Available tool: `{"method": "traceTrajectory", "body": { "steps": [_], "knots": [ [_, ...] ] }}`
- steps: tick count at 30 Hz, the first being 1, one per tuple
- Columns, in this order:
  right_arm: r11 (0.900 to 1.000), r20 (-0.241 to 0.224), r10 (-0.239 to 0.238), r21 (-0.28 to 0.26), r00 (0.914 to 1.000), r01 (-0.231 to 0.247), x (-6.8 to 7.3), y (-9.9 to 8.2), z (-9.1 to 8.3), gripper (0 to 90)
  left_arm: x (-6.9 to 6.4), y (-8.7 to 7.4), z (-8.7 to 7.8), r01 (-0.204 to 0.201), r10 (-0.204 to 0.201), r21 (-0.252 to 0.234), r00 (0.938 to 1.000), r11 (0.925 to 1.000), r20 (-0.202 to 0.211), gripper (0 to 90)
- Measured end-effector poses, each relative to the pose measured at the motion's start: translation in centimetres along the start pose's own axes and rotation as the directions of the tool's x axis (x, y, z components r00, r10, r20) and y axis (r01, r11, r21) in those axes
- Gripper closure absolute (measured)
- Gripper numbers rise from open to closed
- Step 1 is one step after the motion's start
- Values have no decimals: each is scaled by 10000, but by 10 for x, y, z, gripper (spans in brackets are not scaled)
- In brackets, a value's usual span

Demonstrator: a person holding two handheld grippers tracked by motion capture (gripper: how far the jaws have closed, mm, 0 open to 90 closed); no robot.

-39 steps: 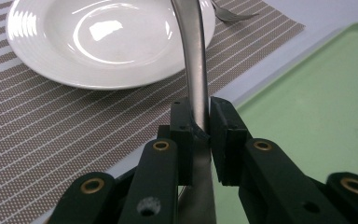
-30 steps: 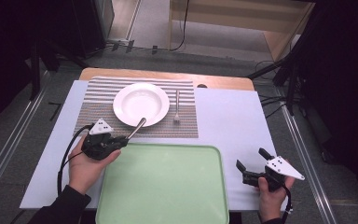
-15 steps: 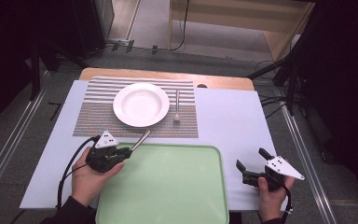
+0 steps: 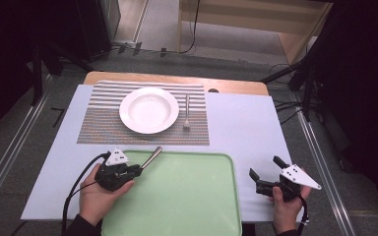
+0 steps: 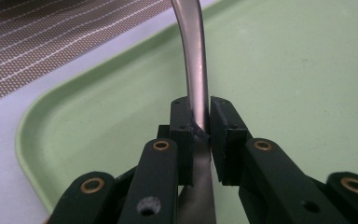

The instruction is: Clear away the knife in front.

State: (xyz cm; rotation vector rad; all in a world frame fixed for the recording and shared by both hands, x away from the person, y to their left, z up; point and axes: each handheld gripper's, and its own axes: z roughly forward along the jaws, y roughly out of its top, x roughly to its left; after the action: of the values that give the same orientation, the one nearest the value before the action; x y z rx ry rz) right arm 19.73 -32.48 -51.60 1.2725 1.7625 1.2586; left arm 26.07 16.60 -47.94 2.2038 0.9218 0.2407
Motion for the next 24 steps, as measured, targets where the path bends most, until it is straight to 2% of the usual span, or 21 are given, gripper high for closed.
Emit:
{"method": "traceTrajectory", "body": {
  "steps": [3, 6, 11, 15, 20, 23, 24],
  "knots": [
    [10000, 10, -30, -16, 10000, 30, 0, 0, 0, 0, -3, -3, 2, -42, 42, 73, 10000, 10000, -20, 789],
    [10000, 1, -22, -14, 10000, 22, 0, 0, 0, 0, -7, -5, 4, -258, 265, 277, 9994, 9993, -242, 788],
    [10000, -13, -28, 7, 10000, 28, 0, 0, 0, 0, -11, -7, 6, -360, 382, 429, 9980, 9984, -504, 788],
    [10000, -16, -5, 42, 10000, 5, 0, 0, 0, 0, -18, -9, 7, -587, 641, 617, 9939, 9964, -899, 790],
    [10000, -1, -15, 46, 10000, 15, 0, 0, 0, 0, -24, -10, 7, -652, 730, 731, 9913, 9952, -1095, 790],
    [10000, 1, -7, 49, 10000, 7, 0, 0, 0, 0, -29, -11, 9, -616, 734, 1025, 9906, 9928, -1155, 789],
    [10000, -2, -6, 41, 10000, 6, 0, 0, 0, 0, -31, -11, 9, -708, 841, 1057, 9884, 9919, -1268, 787]
  ]
}}
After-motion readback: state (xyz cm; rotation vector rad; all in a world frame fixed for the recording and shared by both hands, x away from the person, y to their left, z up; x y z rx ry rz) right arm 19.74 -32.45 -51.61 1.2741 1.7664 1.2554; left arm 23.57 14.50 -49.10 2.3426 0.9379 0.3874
